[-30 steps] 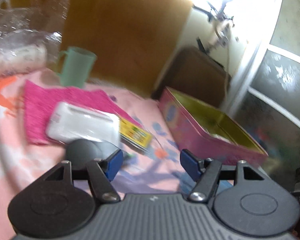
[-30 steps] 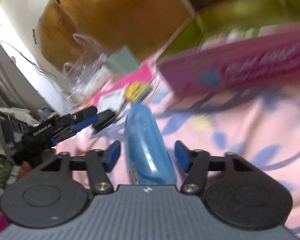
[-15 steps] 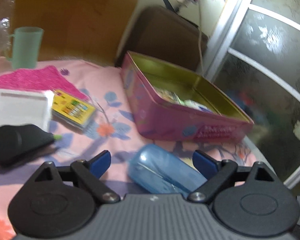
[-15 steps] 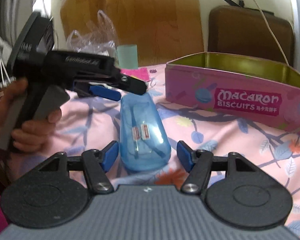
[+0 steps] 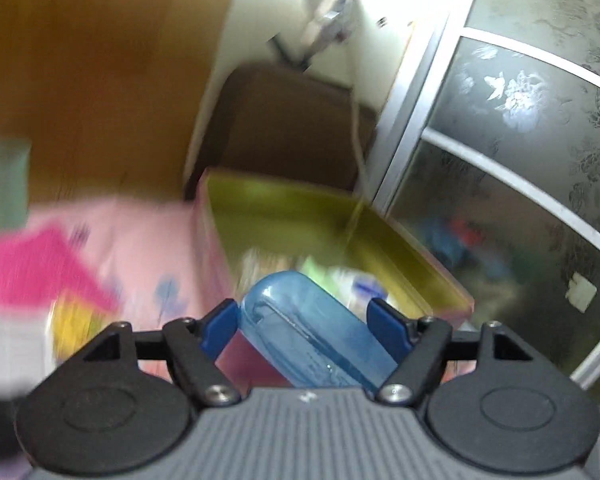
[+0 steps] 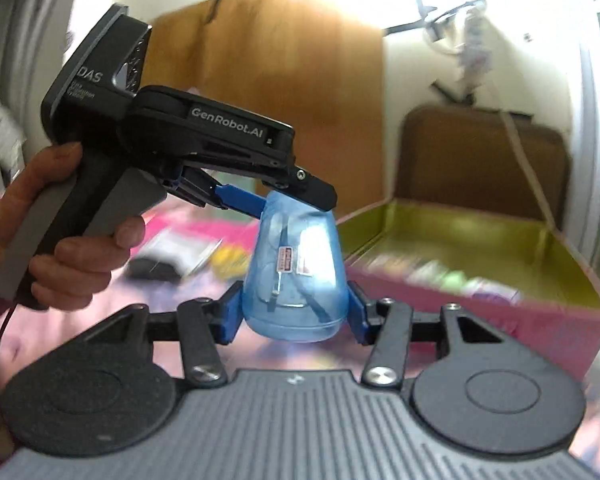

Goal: Organize soft objects

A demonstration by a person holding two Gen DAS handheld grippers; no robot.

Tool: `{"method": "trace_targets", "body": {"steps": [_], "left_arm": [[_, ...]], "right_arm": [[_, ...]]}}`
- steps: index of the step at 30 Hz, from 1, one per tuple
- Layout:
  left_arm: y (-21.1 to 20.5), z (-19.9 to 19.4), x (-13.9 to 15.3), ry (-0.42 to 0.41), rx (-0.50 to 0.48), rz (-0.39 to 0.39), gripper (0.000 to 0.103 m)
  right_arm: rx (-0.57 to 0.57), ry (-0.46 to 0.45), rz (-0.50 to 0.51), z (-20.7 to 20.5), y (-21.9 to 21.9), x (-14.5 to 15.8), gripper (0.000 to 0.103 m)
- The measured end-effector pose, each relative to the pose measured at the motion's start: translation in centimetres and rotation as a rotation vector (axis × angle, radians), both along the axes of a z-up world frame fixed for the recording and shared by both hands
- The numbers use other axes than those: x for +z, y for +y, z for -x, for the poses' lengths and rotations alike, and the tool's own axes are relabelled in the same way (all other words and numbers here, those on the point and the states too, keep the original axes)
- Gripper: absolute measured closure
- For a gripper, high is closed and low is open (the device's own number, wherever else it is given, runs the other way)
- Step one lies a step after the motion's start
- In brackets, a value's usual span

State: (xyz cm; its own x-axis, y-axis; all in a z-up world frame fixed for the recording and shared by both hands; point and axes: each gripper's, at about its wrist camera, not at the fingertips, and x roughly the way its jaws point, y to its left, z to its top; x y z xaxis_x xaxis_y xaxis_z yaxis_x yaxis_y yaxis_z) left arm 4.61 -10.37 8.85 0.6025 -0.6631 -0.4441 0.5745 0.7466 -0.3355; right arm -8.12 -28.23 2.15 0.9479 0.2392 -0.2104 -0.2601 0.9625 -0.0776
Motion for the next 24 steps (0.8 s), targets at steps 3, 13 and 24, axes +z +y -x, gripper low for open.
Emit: {"method": "trace_targets", "body": {"steps": [3, 13, 24], "left_arm": [[-3.2, -3.5, 2.1, -0.051, -0.035, -0.007, 0.029], [-14.2, -14.9, -1.7, 0.112, -0.049, -0.081, 0.028], [-10.9, -12.1, -1.2, 0.075, 0.007, -0.056, 0.028]], "right_arm": [[-0.067, -0.048, 0.052, -2.6, -1.5, 2.0, 0.048], [-0.229, 0.16, 0.1, -13.0, -7.8, 2.1, 0.048], [-0.308, 0.067, 0.045, -10.9, -6.3, 1.0, 0.046]]}}
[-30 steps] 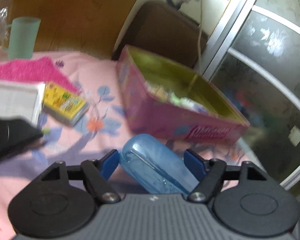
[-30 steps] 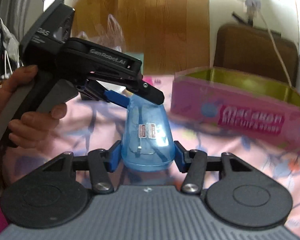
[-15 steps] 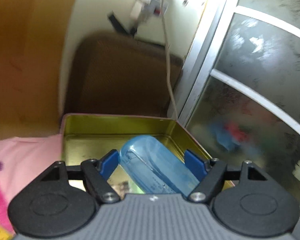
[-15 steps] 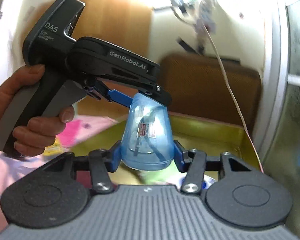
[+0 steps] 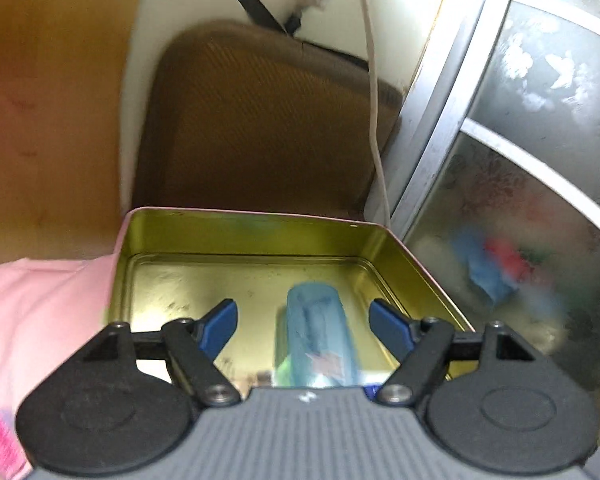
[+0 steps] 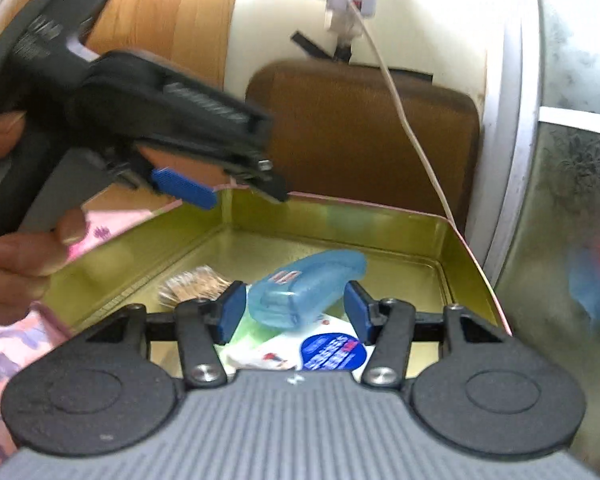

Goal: Organize soft objects

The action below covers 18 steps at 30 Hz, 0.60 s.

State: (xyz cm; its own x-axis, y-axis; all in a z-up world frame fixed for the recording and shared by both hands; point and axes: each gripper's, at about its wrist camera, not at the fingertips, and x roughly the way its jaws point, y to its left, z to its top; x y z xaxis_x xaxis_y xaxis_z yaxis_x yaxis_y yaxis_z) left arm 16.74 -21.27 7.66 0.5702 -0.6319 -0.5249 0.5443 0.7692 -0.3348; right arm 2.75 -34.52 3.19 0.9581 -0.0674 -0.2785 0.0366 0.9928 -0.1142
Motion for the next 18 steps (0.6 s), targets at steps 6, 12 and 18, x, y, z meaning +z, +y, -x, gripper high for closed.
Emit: {"method": "trace_targets", "body": {"steps": [6, 12, 18], "left_arm": [[6.1, 6.9, 0.5, -0.089, 0.018, 0.007, 0.027], [15.7, 14.3, -1.9, -0.131, 0.094, -0.025, 0.024], [24.9, 15.7, -5.0, -0.043, 0.326, -0.03, 0.024]], "right_arm": [[0.046, -0.068, -0.077, 3.5, 2.5, 0.6, 0.046], [0.195, -0.048, -0.102, 5.9, 7.5, 0.1, 0.046], [0.37, 0.064, -0.01, 4.1, 15.3, -1.6, 0.046]]}}
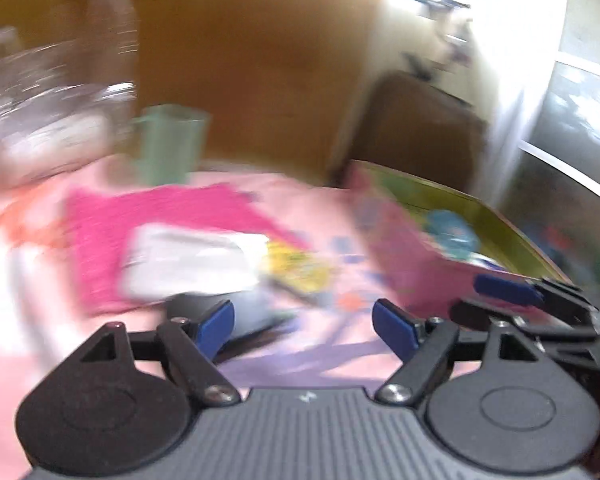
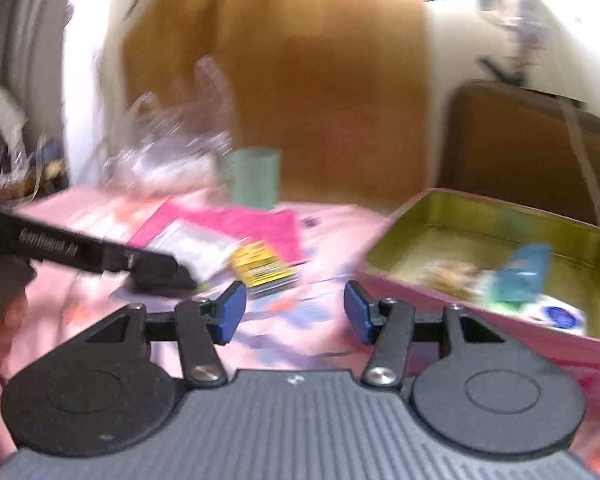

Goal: Organize soft objects

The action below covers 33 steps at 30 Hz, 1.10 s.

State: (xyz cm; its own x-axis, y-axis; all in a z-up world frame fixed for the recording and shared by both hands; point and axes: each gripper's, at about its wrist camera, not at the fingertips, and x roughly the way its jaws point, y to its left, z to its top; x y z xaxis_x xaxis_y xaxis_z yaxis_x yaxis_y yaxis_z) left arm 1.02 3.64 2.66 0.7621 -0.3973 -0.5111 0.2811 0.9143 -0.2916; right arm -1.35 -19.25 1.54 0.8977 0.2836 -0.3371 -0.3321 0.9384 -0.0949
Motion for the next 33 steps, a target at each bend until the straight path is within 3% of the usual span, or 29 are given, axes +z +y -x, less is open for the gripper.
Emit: {"method": "trace_targets", "body": {"steps": [8, 13, 21, 25, 33], "left_arm": [[4.0, -1.1, -1.7, -0.004, 0.247, -0.122, 0.024], [5.8, -1.8, -2.3, 0.035, 0.285, -0.054, 0.024], [4.9, -1.5, -2.7, 0.051, 0.303, -0.1, 0.024], [4.5, -1.5, -2.7, 0.05, 0.311, -0.124, 0.024], [4.5, -1.9, -2.7, 0.057, 0.333, -0.15, 0.016]], "right_arm": [[0.07, 0.121, -0.009, -3.3, 5.2, -1.5, 0.046], [0.103, 0.137, 0.041, -4.1, 7.5, -2.1, 0.045], [0.16, 0.144, 0.129, -6.0, 9.2, -2.9, 0.032], [0.2, 0.163, 0.148, -6.9, 9.6, -3.0, 0.034], [0.262, 0.201, 0.088, -5.9, 8.3, -3.3, 0.044]]}}
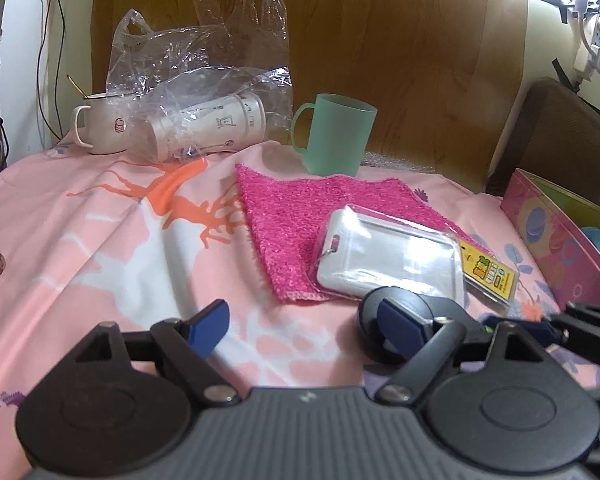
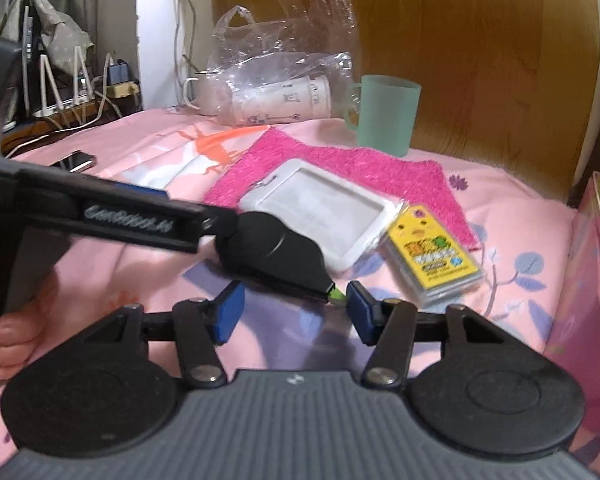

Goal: Organize soft objects

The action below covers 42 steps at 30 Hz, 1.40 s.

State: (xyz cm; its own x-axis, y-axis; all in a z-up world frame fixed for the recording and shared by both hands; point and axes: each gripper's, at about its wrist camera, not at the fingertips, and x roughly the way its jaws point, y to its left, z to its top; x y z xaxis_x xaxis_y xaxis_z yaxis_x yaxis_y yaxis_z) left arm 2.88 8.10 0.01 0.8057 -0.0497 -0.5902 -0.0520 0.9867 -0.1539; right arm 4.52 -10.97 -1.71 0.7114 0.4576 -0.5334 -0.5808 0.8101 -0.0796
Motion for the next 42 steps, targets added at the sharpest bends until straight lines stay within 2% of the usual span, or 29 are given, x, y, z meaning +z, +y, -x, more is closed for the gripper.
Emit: {"method": "trace_targets", "body": {"steps": [5, 14, 28, 35, 42], "left_arm": [[-0.1, -0.3, 0.0, 0.008, 0.013, -0.019, 0.01], [-0.1, -0.5, -0.1, 0.024, 0.039, -0.046, 0.001], [-0.4, -0.6, 0.0, 0.026, 0.063, -0.083, 0.0], [-1.2, -0.7, 0.2, 0.011, 0.064, -0.148, 0.0], [-1.2, -0.8, 0.2, 0.01, 0.058, -0.15, 0.0]], "right_arm": [[0.017, -0.004, -0.001, 0.7, 0.1, -0.2, 0.043], [-0.016, 0.009, -0.024, 0.5, -0.1, -0.2, 0.042], [-0.041, 0.003, -0.033, 0.5, -0.3, -0.3, 0.039], [-0.04, 0.001, -0.034, 0.3, -0.5, -0.3, 0.037], [-0.038, 0.001, -0.033, 0.3, -0.5, -0.4, 0.037]]}}
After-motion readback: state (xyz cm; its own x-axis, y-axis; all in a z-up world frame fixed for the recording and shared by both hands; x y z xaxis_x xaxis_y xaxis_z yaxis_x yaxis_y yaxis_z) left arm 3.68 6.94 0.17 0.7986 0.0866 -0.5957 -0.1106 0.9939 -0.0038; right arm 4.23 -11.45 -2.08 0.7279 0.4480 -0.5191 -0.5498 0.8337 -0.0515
